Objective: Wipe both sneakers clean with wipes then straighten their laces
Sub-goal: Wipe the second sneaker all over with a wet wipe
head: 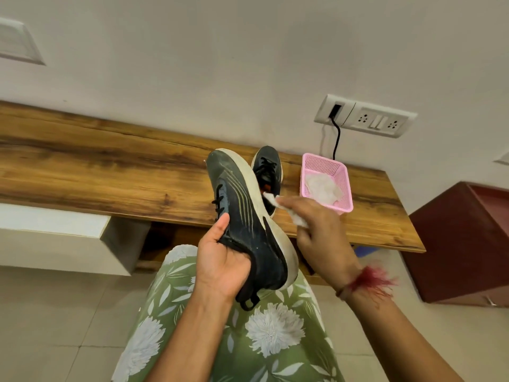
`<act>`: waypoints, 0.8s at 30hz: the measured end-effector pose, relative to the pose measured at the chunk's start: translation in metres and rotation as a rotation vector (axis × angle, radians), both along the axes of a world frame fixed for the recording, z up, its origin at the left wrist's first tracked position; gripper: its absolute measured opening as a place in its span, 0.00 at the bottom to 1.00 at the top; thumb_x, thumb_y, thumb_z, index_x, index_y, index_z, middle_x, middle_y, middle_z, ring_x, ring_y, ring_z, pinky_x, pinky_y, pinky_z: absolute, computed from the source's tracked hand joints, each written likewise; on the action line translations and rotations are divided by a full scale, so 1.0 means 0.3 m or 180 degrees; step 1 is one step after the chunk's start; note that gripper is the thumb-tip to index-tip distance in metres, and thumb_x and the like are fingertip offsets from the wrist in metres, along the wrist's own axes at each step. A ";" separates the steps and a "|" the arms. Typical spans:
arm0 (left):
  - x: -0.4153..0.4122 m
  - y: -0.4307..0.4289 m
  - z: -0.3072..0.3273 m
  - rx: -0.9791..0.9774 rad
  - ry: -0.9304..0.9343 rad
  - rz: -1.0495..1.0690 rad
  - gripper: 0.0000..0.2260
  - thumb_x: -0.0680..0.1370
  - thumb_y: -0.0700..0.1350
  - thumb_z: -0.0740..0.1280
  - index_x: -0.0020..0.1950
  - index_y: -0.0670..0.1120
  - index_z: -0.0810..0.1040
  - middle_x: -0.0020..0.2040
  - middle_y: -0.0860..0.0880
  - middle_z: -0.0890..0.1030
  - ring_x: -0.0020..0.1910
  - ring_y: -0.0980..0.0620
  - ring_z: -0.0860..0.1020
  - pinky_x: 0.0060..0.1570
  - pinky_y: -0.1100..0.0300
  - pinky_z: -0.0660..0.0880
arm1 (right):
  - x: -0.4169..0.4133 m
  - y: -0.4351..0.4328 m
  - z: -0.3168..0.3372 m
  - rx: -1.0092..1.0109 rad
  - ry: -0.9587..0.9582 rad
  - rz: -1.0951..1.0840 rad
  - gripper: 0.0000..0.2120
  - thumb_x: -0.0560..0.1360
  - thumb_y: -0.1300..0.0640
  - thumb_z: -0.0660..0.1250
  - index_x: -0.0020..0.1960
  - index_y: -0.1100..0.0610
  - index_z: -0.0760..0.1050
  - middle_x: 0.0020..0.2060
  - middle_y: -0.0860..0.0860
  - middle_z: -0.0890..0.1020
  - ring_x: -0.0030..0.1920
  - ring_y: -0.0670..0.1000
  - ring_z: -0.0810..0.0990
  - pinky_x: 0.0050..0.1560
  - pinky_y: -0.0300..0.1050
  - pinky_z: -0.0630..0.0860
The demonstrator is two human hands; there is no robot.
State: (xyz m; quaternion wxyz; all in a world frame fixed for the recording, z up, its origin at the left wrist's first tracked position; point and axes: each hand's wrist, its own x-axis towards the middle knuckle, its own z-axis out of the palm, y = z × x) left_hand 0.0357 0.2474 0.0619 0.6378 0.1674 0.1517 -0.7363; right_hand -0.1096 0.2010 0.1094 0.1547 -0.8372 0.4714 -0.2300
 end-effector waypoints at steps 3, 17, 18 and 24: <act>0.019 -0.003 0.001 -0.0034 0.0057 0.0106 0.21 0.75 0.47 0.63 0.65 0.39 0.76 0.62 0.38 0.78 0.62 0.42 0.76 0.64 0.46 0.69 | 0.018 0.035 -0.070 0.0088 0.0367 0.0426 0.27 0.66 0.67 0.57 0.63 0.58 0.75 0.60 0.52 0.78 0.62 0.50 0.74 0.67 0.41 0.66; 0.044 -0.002 -0.020 0.0124 -0.0008 0.0299 0.17 0.79 0.49 0.61 0.61 0.40 0.78 0.57 0.40 0.81 0.57 0.43 0.78 0.55 0.45 0.72 | -0.145 0.232 -0.181 0.0255 0.0112 0.0355 0.40 0.59 0.75 0.63 0.67 0.48 0.72 0.65 0.41 0.73 0.65 0.40 0.71 0.64 0.40 0.70; 0.050 -0.001 -0.020 0.0115 -0.0028 0.0301 0.17 0.80 0.49 0.61 0.61 0.40 0.78 0.57 0.40 0.82 0.57 0.43 0.78 0.55 0.45 0.72 | -0.149 0.222 -0.159 0.0420 -0.0137 0.0294 0.37 0.61 0.72 0.60 0.65 0.46 0.73 0.63 0.39 0.75 0.63 0.37 0.72 0.62 0.38 0.71; 0.044 -0.001 -0.011 0.0002 -0.0155 0.0103 0.17 0.78 0.47 0.61 0.61 0.40 0.78 0.58 0.40 0.81 0.56 0.43 0.79 0.57 0.46 0.73 | -0.003 0.001 -0.021 0.0026 -0.0752 -0.0114 0.27 0.66 0.72 0.57 0.61 0.55 0.77 0.56 0.45 0.79 0.58 0.39 0.74 0.60 0.30 0.68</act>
